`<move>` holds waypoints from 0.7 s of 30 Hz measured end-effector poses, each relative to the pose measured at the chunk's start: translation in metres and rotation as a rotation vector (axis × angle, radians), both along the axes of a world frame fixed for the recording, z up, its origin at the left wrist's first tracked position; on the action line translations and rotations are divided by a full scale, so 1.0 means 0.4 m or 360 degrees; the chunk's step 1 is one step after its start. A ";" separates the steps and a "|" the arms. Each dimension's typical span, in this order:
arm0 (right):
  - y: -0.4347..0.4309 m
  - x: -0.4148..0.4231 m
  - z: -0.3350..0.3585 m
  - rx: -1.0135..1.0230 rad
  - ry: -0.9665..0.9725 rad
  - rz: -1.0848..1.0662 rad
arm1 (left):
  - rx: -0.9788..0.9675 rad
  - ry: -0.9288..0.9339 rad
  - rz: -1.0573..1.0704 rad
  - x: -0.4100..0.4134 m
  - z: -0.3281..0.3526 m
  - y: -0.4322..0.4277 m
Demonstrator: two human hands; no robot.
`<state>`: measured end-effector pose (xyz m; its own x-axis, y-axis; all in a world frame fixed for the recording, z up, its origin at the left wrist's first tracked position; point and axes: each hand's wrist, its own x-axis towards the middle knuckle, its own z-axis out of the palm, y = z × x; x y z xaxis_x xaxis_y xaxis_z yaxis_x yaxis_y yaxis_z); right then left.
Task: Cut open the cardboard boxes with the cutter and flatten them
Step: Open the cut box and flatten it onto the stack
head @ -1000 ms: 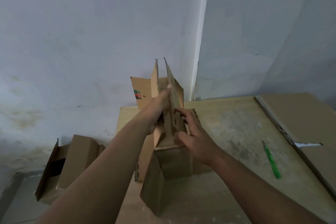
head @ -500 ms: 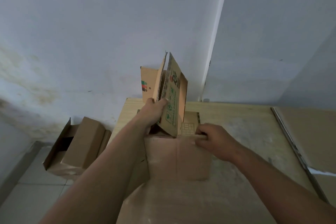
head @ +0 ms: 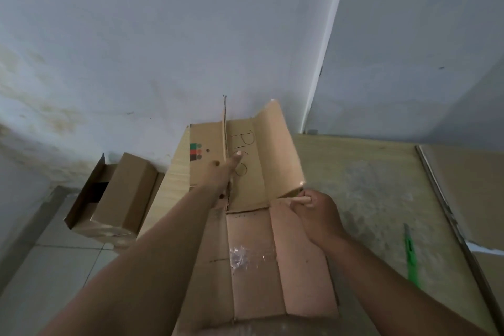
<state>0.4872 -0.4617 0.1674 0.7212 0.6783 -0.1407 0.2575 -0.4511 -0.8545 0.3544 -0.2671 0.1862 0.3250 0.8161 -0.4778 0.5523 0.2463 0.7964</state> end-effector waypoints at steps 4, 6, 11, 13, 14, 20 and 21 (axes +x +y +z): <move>0.003 -0.034 -0.067 -0.0157 0.0078 -0.0188 | 0.1355 0.0676 -0.0694 -0.077 -0.063 0.046; 0.002 -0.051 -0.102 -0.0201 0.0100 -0.0247 | 0.1666 0.0992 -0.1429 -0.103 -0.082 0.057; 0.003 -0.072 -0.141 -0.0300 0.0019 -0.0349 | 0.0893 0.1320 -0.1539 -0.165 -0.246 -0.023; -0.006 -0.064 -0.151 -0.0391 -0.0032 -0.0376 | 0.0881 0.1179 -0.1345 -0.194 -0.320 -0.068; -0.015 -0.055 -0.159 -0.0428 -0.0069 -0.0397 | 0.0943 0.1137 -0.1273 -0.207 -0.346 -0.082; -0.059 -0.018 -0.194 -0.0506 -0.0526 -0.0438 | 0.1146 0.0996 -0.1087 -0.226 -0.366 -0.097; -0.050 -0.031 -0.194 -0.0441 -0.0617 -0.0343 | 0.1159 0.0980 -0.1087 -0.227 -0.364 -0.097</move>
<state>0.4747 -0.4818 0.0900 0.8749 0.4841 0.0109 0.4077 -0.7243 -0.5560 0.2635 -0.3060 0.0404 0.6782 0.7073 -0.1993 0.7348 -0.6541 0.1793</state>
